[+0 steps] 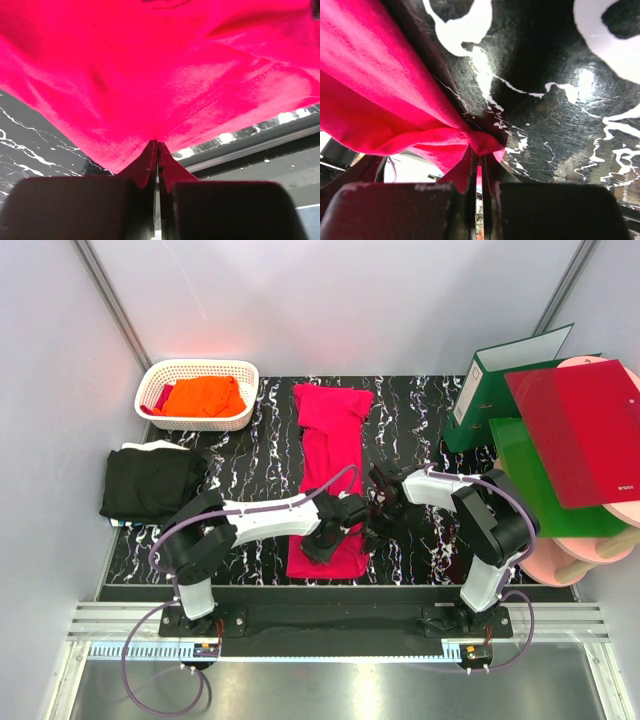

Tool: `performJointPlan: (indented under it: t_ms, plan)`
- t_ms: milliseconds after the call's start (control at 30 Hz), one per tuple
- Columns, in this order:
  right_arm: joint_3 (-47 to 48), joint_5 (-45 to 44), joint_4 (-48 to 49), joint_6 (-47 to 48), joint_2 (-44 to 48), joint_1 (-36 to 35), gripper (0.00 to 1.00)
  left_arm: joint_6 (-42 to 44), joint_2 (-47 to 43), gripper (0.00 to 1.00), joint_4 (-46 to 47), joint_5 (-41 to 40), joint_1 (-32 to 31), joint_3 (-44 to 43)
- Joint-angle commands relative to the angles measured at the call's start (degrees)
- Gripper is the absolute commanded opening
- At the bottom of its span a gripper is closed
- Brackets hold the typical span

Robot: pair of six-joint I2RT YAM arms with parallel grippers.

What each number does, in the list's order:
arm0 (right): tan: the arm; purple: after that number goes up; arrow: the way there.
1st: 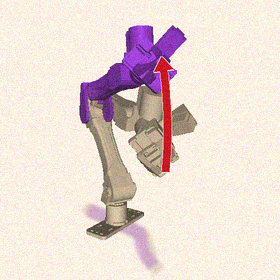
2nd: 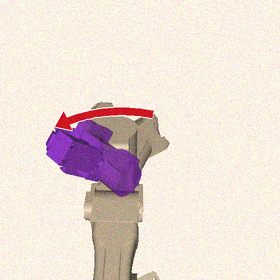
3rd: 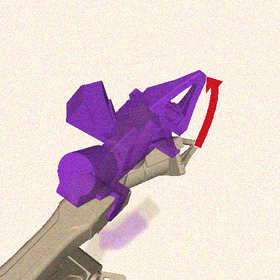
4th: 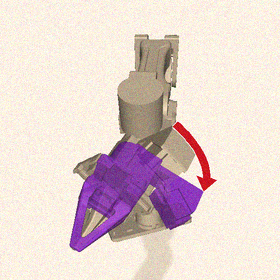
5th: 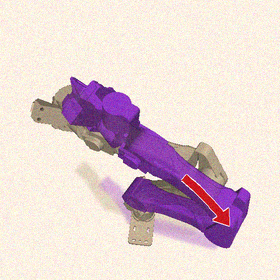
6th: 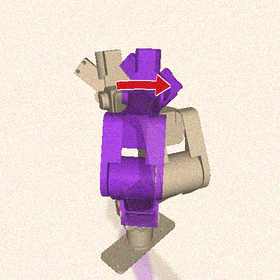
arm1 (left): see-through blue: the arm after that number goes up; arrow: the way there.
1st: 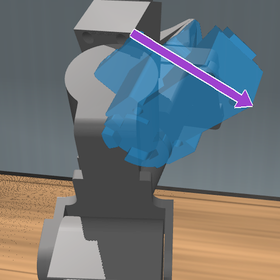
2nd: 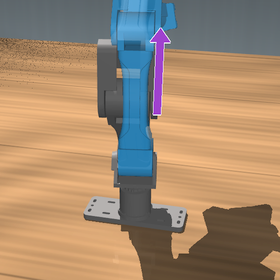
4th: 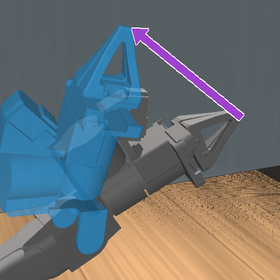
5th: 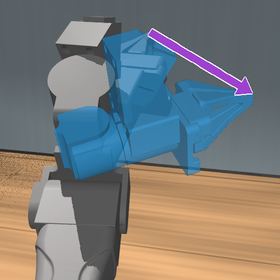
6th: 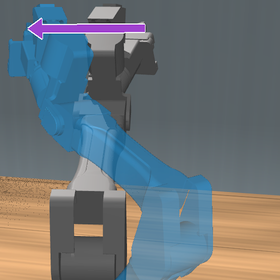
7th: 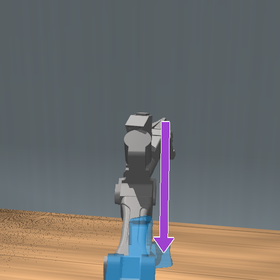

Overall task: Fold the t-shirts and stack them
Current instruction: Rotate the tshirt 90 degrees

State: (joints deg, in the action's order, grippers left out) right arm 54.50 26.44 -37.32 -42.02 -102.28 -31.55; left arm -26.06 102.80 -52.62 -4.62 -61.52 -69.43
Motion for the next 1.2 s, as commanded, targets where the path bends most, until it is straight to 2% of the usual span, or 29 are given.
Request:
performJointPlan:
  t_ms: [0, 133, 167, 200, 233, 267, 300, 333, 400, 467, 567, 700, 967, 1033, 1133, 1167]
  plan:
    - [1.0, -1.7, -1.5, 0.3, 2.1, -0.2, 0.00, -0.4, -0.3, 0.00, 0.9, -3.1, -0.3, -0.2]
    - [0.3, -1.5, -2.3, -0.1, 3.8, -0.2, 0.00, -0.2, -1.6, 0.00, 0.8, -3.4, -0.3, 1.0]
    - [0.2, -1.6, -2.5, -0.2, 4.3, -0.2, 0.00, -0.1, -2.1, 0.09, 0.5, -2.8, -0.3, 0.7]
    - [0.2, -1.6, -2.7, -0.1, 4.5, -0.2, 0.00, 0.1, -2.3, 0.23, 0.4, -2.3, -0.2, 0.5]
    - [0.0, -1.6, -2.8, -0.1, 4.7, -0.2, 0.00, 0.1, -3.1, 0.41, 0.5, -2.1, -0.3, 0.4]
    - [-0.1, -1.5, -2.8, -0.3, 5.0, -0.2, 0.00, 0.1, -3.6, 0.77, 0.4, -1.9, -0.3, 0.0]
    - [-0.2, -1.4, -2.9, -0.3, 5.1, -0.2, 0.00, 0.0, -4.1, 0.87, 0.6, -2.0, -0.3, -0.2]
    - [-0.2, -1.3, -2.9, -0.3, 5.1, -0.1, 0.00, 0.0, -4.9, 0.94, 0.5, -2.1, -0.4, -0.4]
    - [-0.3, -1.3, -2.8, -0.3, 5.0, -0.2, 0.00, 0.0, -5.4, 0.97, 1.0, -2.1, -0.5, -1.3]
    - [-0.3, -1.4, -2.8, -0.3, 4.6, -0.2, 0.00, 0.3, -5.5, 0.95, 1.6, -1.5, -0.9, -2.6]
    - [-0.4, -1.9, -2.8, 0.0, 3.8, -0.3, 0.00, 0.6, -4.0, 0.85, 2.3, -1.0, -1.8, -4.2]
    - [-0.6, -2.7, -2.7, -0.1, 3.1, -0.2, 0.00, 1.0, 0.0, 0.59, 3.0, -1.2, -2.7, -4.8]
    - [0.0, -2.8, -2.1, -0.8, 2.2, -0.2, 0.00, 1.9, 4.9, 0.58, 5.1, 0.6, -2.8, -4.9]
    - [0.3, -2.8, -2.1, -0.6, 2.1, -0.1, 0.00, 1.8, 5.7, 0.53, 5.1, 0.1, -2.8, -5.0]
    - [0.4, -2.6, -2.1, -0.6, 2.2, -0.2, 0.00, 1.5, 6.3, 0.09, 4.9, -1.4, -2.8, -4.6]
    - [0.4, -2.5, -2.1, -0.7, 2.2, -0.2, 0.00, 1.4, 6.4, 0.00, 4.9, -1.6, -2.8, -4.3]
